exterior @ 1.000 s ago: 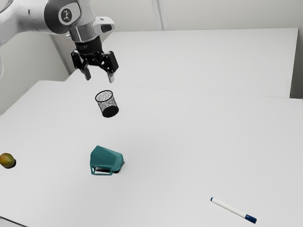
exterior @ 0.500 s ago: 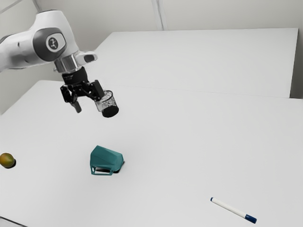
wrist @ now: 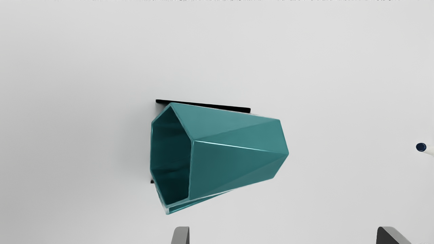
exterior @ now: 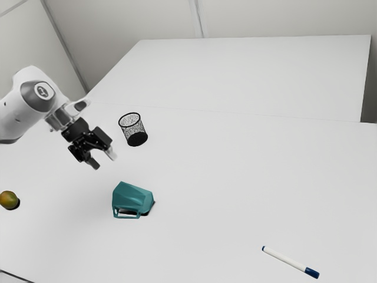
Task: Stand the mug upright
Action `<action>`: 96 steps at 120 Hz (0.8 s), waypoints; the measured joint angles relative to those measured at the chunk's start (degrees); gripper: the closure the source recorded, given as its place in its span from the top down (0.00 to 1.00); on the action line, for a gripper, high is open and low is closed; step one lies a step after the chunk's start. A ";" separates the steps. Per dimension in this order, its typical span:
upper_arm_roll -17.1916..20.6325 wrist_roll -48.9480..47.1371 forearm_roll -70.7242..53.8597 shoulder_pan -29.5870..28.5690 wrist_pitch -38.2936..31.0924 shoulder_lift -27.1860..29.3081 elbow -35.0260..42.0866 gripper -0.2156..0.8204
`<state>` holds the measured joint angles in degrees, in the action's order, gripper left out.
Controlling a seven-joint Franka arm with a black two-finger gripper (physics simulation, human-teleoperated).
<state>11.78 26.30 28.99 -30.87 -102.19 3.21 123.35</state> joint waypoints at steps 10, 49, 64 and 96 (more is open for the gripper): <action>0.00 3.71 2.21 -1.34 -0.71 -1.86 1.15 0.79; -0.01 15.94 5.40 -4.24 -2.18 -8.45 2.55 0.79; 0.18 19.20 5.90 -4.01 -2.34 -10.66 2.38 0.79; 0.56 24.16 10.03 -3.72 -3.38 -12.90 2.45 0.79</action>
<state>12.35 50.47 39.03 -34.58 -105.58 -9.69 125.80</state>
